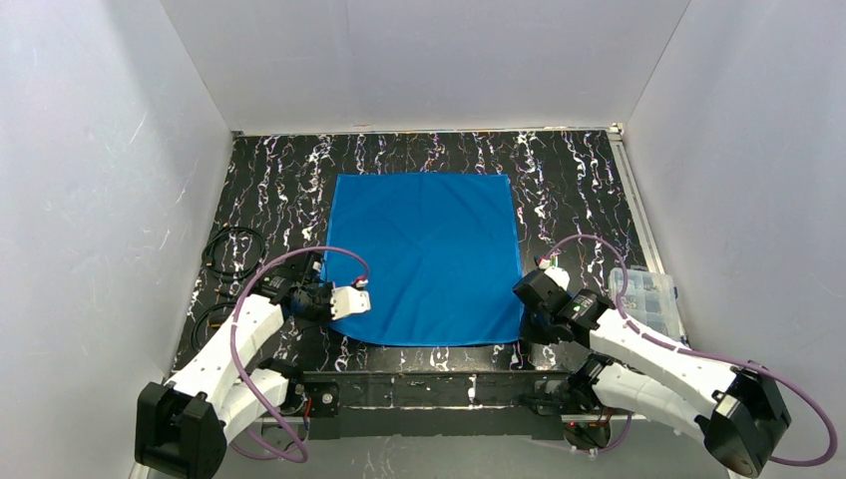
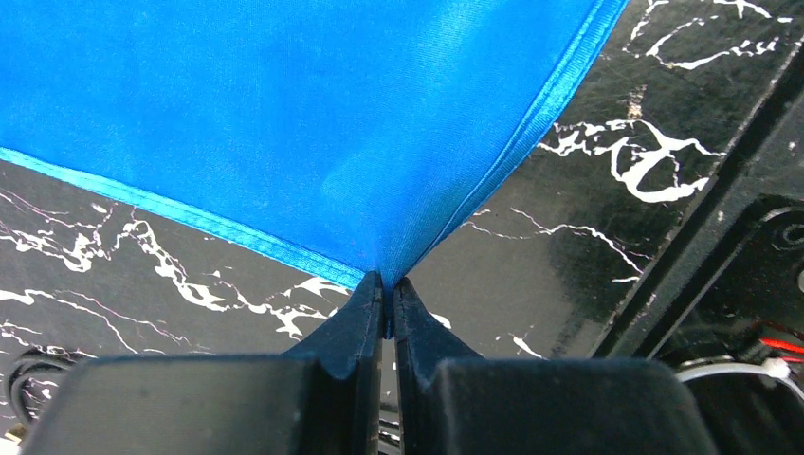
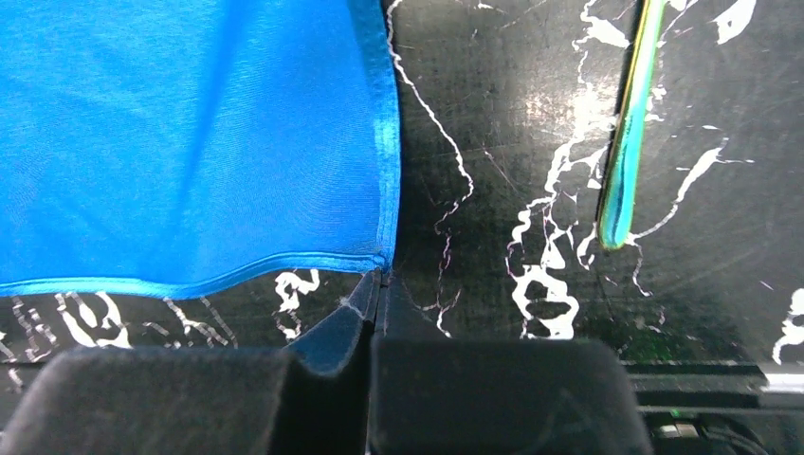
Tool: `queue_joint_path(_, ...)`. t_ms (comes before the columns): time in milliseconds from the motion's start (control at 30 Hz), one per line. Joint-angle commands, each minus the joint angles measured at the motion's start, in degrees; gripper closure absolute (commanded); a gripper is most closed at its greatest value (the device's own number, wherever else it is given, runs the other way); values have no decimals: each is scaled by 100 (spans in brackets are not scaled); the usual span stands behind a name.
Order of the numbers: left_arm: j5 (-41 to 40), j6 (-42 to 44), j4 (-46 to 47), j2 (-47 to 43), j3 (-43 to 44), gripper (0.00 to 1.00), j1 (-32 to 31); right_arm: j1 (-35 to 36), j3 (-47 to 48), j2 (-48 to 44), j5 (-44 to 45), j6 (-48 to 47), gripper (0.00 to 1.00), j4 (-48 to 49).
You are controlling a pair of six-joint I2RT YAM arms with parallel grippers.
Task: Fold the napkin into a case and place the utensils inside
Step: Pick up the flattened napkin from the center of the board, then fold and flatten the napkin at the center of the board.
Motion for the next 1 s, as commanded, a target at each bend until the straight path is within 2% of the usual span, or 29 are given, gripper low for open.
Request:
queue_joint_path(0, 85, -162, -547, -106, 326, 100, -13, -22, 752, -218, 218, -185, 99, -745)
queue_joint_path(300, 333, -320, -1231, -584, 346, 100, -14, -24, 1612, -136, 70, -434, 99, -1493)
queue_joint_path(500, 586, -593, -1880, -722, 795, 100, -11, -26, 2696, 318, 88, -535, 99, -1913)
queue_joint_path(667, 373, -1127, -1255, -578, 1020, 100, -15, -23, 3416, 617, 390, -773, 99, -1998)
queue_joint_path(800, 287, -1861, -816, -38, 1547, 100, 30, -50, 3787, 1103, 564, -1042, 99, -1591)
queue_joint_path(967, -19, -2234, -443, 633, 1966, 100, 189, -563, 4163, 1839, 700, -1540, 99, -971)
